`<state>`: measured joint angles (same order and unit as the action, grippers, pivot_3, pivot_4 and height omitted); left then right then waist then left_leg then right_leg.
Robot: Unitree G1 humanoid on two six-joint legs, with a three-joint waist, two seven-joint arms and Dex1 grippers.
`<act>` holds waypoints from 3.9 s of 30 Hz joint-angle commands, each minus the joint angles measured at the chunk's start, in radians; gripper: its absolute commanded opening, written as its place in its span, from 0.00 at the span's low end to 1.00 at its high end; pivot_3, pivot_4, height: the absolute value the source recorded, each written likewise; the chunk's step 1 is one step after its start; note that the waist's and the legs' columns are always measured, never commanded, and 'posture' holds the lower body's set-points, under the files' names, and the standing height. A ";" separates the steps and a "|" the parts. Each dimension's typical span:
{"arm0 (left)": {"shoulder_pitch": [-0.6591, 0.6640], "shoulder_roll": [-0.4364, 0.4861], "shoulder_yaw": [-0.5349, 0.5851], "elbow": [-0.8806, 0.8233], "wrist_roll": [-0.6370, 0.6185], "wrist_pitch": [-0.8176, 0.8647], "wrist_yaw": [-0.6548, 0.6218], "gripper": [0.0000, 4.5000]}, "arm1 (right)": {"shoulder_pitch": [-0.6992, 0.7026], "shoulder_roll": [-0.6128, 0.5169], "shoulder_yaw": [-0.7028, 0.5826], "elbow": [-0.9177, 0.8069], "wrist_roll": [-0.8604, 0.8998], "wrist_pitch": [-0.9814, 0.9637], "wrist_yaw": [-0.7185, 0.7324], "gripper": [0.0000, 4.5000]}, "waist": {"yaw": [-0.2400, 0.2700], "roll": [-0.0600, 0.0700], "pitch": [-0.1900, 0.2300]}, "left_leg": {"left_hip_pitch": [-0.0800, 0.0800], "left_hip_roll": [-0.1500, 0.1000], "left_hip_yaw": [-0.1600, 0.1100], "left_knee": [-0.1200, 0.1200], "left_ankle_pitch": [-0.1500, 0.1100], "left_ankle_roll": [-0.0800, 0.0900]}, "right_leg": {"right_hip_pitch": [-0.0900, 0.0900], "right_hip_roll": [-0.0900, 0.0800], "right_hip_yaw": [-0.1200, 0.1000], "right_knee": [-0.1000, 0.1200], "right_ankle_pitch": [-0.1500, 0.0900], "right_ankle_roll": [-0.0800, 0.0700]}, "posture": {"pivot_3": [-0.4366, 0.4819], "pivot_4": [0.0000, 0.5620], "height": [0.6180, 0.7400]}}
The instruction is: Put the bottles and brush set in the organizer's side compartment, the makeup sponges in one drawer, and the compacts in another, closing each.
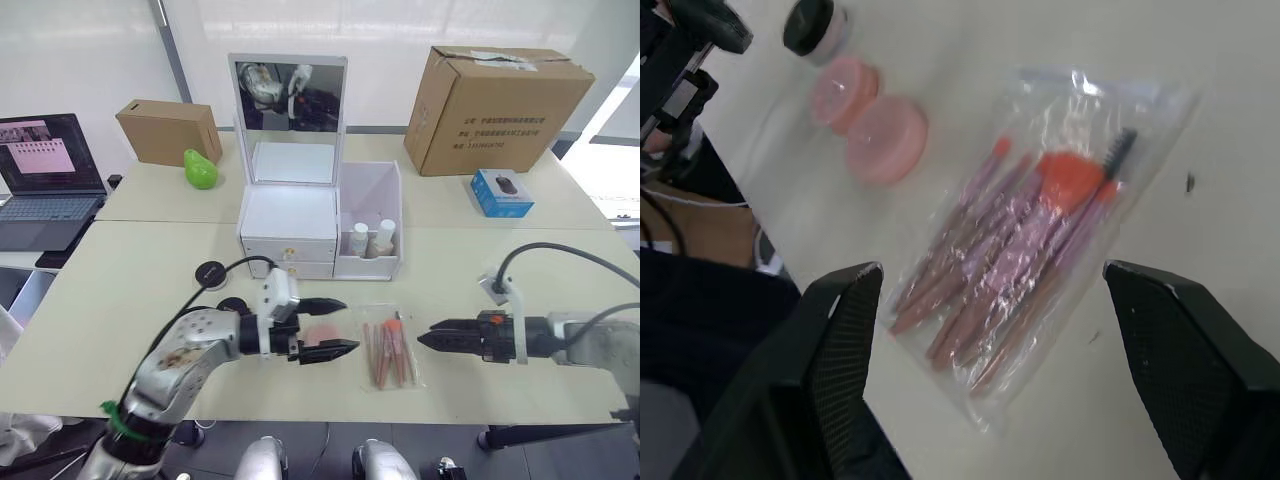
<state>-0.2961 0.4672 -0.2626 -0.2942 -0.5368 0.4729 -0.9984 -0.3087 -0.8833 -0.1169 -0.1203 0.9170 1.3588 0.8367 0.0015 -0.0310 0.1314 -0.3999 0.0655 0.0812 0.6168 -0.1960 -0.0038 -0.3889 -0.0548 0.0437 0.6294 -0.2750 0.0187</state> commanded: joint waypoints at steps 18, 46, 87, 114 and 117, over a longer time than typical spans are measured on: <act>-0.166 -0.101 -0.250 0.319 0.372 -0.195 -0.069 0.00 | -0.282 0.256 0.089 0.391 -0.110 0.212 -0.097 0.85 | -0.014 0.004 -0.003 | -0.006 0.001 -0.016 0.009 -0.004 0.007 | 0.000 0.011 0.002 0.001 0.000 -0.001 | 0.48 0.27 1.00; -0.088 -0.026 0.034 0.035 0.026 0.011 -0.135 0.26 | -0.263 0.163 0.006 0.277 -0.061 0.201 0.058 0.00 | -0.014 0.008 -0.002 | -0.007 0.001 -0.016 0.010 -0.004 0.007 | -0.001 0.011 0.002 0.002 0.000 -0.001 | 0.48 0.27 1.00; 0.114 0.005 0.418 -0.439 -0.139 0.096 0.550 0.99 | -0.835 0.564 -0.065 1.226 -0.613 -1.273 -0.114 0.00 | -0.016 0.009 0.000 | -0.005 0.001 -0.016 0.008 -0.004 0.006 | 0.000 0.011 0.003 0.003 0.001 -0.004 | 0.48 0.27 1.00; 0.205 0.102 0.559 -0.317 -0.226 0.084 0.435 1.00 | -0.499 0.362 -0.157 0.228 -0.381 -0.749 -0.079 1.00 | -0.014 0.011 0.001 | -0.005 0.002 -0.016 0.006 -0.004 0.005 | 0.000 0.010 0.002 0.004 0.001 -0.005 | 0.48 0.27 1.00; 0.258 0.174 0.646 -0.207 -0.212 0.057 0.344 1.00 | -0.325 0.261 -0.195 0.013 -0.279 -0.640 -0.013 1.00 | -0.014 0.011 0.001 | -0.004 0.003 -0.015 0.006 -0.004 0.005 | 0.000 0.010 0.001 0.003 0.000 -0.006 | 0.48 0.27 1.00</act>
<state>-0.0551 0.6063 0.3156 -0.5388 -0.7484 0.5678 -0.5948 -0.6804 -0.5787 -0.2638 0.0279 0.5632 0.6656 0.7805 -0.0125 -0.0199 0.1319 -0.4042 0.0680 0.0658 0.6227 -0.1996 0.0016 -0.3893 -0.0446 0.0448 0.6326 -0.2748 0.0131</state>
